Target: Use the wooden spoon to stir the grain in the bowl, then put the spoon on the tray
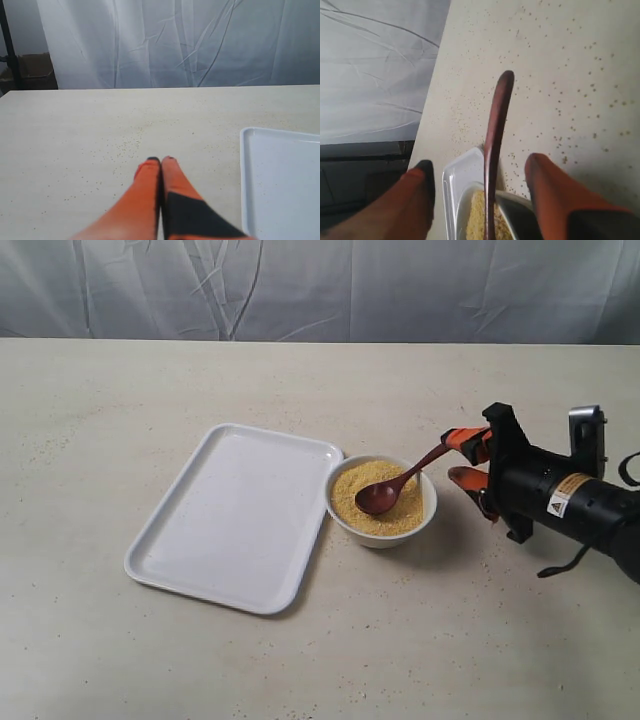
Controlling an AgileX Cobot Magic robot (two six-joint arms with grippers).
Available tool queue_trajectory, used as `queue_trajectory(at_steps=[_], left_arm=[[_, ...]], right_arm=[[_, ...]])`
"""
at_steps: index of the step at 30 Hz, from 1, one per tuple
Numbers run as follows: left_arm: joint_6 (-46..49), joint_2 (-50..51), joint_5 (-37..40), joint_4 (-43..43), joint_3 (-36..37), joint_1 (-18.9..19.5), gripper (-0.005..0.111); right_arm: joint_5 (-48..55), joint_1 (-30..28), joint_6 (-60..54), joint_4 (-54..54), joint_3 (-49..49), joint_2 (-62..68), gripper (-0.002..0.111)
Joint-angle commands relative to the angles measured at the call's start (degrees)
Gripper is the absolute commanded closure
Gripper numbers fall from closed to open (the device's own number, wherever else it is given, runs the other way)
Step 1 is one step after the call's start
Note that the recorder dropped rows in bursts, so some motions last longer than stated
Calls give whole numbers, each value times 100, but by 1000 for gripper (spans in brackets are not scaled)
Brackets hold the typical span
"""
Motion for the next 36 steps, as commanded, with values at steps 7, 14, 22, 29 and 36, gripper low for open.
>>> queue_trajectory(at_steps=[7,14,22,29,36], left_arm=[[1,-30,-60,0,17,-3,107],[1,-30,-60,0,17,-3,107],[1,-30,-60,0,17,-3,107],[1,-30,-60,0,17,-3,107],[1,-30,-60,0,17,-3,107]], right_arm=[[223,-21,416,-221,-907,643,54],[347,-21,442,1,-921,884,68],[175,-21,386,67,-921,912,109],[-1260,-21,355,433,-674,850,109],[-1260,-10,-1880,338,-518,155,109]])
